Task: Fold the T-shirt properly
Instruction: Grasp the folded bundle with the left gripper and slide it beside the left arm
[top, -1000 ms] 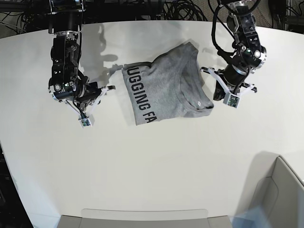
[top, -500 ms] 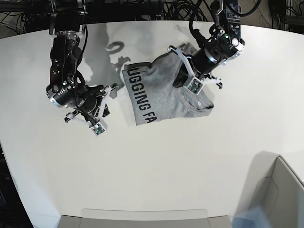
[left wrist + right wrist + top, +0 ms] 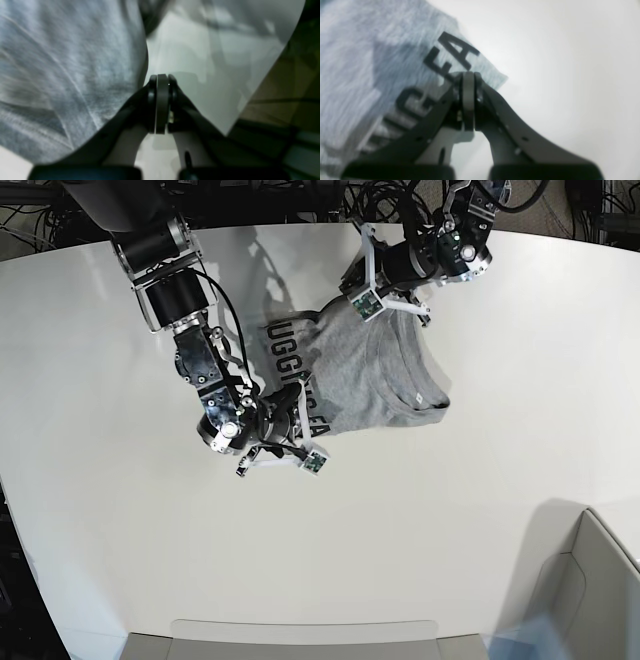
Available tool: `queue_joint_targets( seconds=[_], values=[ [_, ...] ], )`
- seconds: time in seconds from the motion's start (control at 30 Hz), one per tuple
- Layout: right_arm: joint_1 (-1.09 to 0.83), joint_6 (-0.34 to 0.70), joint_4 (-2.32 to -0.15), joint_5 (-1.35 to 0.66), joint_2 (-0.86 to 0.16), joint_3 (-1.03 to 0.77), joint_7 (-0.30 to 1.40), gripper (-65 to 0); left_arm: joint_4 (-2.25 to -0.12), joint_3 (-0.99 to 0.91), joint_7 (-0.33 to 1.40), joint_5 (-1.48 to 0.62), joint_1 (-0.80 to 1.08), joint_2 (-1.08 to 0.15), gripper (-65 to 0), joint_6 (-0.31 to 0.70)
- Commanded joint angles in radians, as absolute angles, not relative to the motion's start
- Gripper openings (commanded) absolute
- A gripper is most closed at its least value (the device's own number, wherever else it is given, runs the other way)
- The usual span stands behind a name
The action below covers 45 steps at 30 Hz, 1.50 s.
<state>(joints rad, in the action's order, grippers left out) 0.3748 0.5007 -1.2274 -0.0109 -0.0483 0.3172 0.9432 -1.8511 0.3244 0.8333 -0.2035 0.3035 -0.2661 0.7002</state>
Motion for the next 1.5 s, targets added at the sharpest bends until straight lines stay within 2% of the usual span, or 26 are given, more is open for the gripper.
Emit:
queue_joint_targets(
  seconds=[0.0,0.17,0.33,0.47,0.7,0.77,1.0,1.2,1.33,1.4,1.47],
  values=[
    [0.409,0.503,-1.221,0.016,-0.035,0.314,0.931,-65.0,-1.851,0.317,0.805,-0.216,0.283,-0.269,-65.0,0.698],
    [0.36,0.512,-1.233,0.142,-0.027,0.323,0.932,-65.0,-1.785,0.205,0.796,-0.22,0.259,-0.265,-65.0,0.698],
    [0.232,0.518,-1.345,0.197,-0.031,0.326,0.961,-65.0,-1.751,0.082,0.806,-0.219,0.168,-0.265,-65.0,0.698],
    [0.142,0.693,-1.452,0.239,-0.031,0.377,1.066,-65.0,-1.661,0.041,0.806,-0.219,0.042,-0.24,-65.0,0.698],
    [0.005,0.698,-1.638,0.297,-0.007,0.426,1.081,-65.0,-1.483,0.042,0.806,-0.219,-0.168,-0.136,-65.0,0.698],
    [-0.002,0.698,-1.698,0.295,-0.008,0.383,1.081,-65.0,-1.5,0.041,0.797,-0.222,-0.188,-0.133,-65.0,0.697],
    [-0.005,0.698,-1.913,0.289,-0.001,0.047,1.078,-65.0,-1.652,0.041,0.792,-0.223,-0.186,-0.094,-65.0,0.518],
    [-0.01,0.698,-1.943,0.289,-0.01,-0.211,1.078,-65.0,-1.799,0.142,0.792,-0.217,-0.018,-0.013,-65.0,0.483],
    [-0.064,0.698,-1.945,0.289,-0.012,-0.3,1.078,-65.0,-1.758,0.205,0.696,-0.217,0.064,0.018,-65.0,0.479],
    [-0.091,0.698,-1.945,0.289,-0.013,-0.314,1.078,-65.0,-1.681,0.205,0.608,-0.217,0.079,0.03,-65.0,0.478],
    [-0.114,0.698,-1.951,0.289,-0.018,-0.314,1.078,-65.0,-1.564,0.205,0.549,-0.217,0.077,0.031,-65.0,0.435]
  ],
)
